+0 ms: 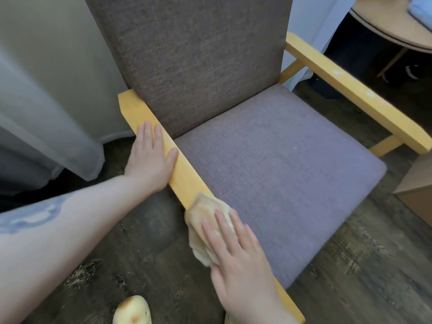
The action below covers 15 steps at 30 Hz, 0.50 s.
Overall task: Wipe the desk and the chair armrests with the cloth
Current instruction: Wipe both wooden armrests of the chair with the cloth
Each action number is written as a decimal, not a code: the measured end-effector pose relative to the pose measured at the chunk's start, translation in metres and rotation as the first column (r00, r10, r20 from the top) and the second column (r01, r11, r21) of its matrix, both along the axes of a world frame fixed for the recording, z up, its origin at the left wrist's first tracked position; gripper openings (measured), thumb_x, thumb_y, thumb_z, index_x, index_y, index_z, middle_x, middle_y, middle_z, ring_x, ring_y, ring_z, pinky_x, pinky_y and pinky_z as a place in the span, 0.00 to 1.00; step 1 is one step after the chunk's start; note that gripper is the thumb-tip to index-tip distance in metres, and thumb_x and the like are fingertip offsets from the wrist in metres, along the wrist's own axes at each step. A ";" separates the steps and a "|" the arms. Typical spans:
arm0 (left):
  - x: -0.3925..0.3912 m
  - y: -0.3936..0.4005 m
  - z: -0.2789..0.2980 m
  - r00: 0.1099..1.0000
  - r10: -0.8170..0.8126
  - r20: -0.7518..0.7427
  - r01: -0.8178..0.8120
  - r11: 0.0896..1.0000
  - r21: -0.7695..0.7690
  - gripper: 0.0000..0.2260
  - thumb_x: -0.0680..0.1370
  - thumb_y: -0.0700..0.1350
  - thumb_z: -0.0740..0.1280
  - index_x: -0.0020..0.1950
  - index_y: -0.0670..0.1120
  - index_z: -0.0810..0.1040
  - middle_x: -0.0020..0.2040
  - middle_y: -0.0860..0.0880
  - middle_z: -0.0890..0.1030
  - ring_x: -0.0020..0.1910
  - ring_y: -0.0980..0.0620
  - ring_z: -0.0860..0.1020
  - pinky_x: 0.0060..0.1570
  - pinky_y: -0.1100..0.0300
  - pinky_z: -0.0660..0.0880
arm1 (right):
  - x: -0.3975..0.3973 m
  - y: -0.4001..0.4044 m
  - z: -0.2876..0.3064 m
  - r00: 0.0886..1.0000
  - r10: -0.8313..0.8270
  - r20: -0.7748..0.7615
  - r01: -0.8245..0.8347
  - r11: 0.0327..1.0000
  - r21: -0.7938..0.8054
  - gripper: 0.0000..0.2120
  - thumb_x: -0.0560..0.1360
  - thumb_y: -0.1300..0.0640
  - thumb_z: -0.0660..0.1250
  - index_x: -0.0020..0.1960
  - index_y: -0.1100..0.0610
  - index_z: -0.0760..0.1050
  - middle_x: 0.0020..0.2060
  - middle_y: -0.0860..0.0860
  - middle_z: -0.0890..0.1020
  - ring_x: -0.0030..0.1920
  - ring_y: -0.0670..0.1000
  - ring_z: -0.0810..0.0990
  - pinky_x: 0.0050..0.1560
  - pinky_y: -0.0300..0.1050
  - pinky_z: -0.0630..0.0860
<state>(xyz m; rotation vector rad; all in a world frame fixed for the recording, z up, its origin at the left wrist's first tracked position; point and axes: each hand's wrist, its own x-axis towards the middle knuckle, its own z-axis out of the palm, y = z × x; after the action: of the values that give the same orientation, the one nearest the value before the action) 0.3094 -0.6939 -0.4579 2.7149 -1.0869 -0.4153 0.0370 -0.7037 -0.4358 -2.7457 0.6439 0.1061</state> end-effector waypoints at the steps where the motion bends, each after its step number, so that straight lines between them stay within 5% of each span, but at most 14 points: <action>1: -0.009 0.001 -0.003 1.000 0.005 0.000 -0.005 1.000 -0.027 0.31 0.81 0.57 0.47 0.77 0.42 0.41 0.78 0.41 0.40 0.76 0.45 0.39 0.75 0.50 0.42 | -0.018 0.003 0.003 1.000 -0.020 0.003 0.020 1.000 -0.005 0.36 0.65 0.52 0.60 0.73 0.47 0.63 0.73 0.50 0.65 0.73 0.57 0.62 0.68 0.54 0.64; 6: -0.010 0.005 -0.009 1.000 -0.014 -0.002 0.013 0.998 -0.067 0.32 0.80 0.58 0.47 0.77 0.43 0.40 0.78 0.41 0.39 0.76 0.46 0.37 0.74 0.50 0.41 | -0.022 0.008 0.003 0.996 -0.094 -0.003 0.094 0.995 -0.014 0.30 0.67 0.48 0.62 0.70 0.46 0.69 0.70 0.51 0.70 0.70 0.59 0.68 0.62 0.55 0.73; 12: 0.001 0.001 -0.017 0.996 -0.002 -0.085 -0.010 0.991 -0.134 0.28 0.82 0.52 0.48 0.77 0.44 0.42 0.78 0.42 0.39 0.76 0.47 0.36 0.72 0.53 0.37 | 0.104 -0.014 -0.010 0.996 -0.084 -0.002 0.084 0.996 0.000 0.37 0.75 0.45 0.61 0.77 0.45 0.42 0.78 0.53 0.44 0.75 0.63 0.41 0.70 0.64 0.57; 15: 0.008 -0.002 -0.020 0.988 0.037 -0.151 -0.053 0.993 -0.103 0.26 0.82 0.53 0.46 0.78 0.48 0.41 0.78 0.46 0.37 0.75 0.50 0.35 0.73 0.51 0.38 | 0.124 -0.018 -0.008 0.997 -0.073 -0.027 0.072 0.997 -0.038 0.36 0.77 0.45 0.58 0.76 0.45 0.40 0.77 0.53 0.41 0.75 0.64 0.46 0.65 0.63 0.64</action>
<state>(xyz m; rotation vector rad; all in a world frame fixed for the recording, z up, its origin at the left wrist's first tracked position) 0.3171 -0.6958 -0.4776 2.5640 -0.9771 -0.5273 0.1614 -0.7220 -0.4442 -2.7572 0.7601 0.1171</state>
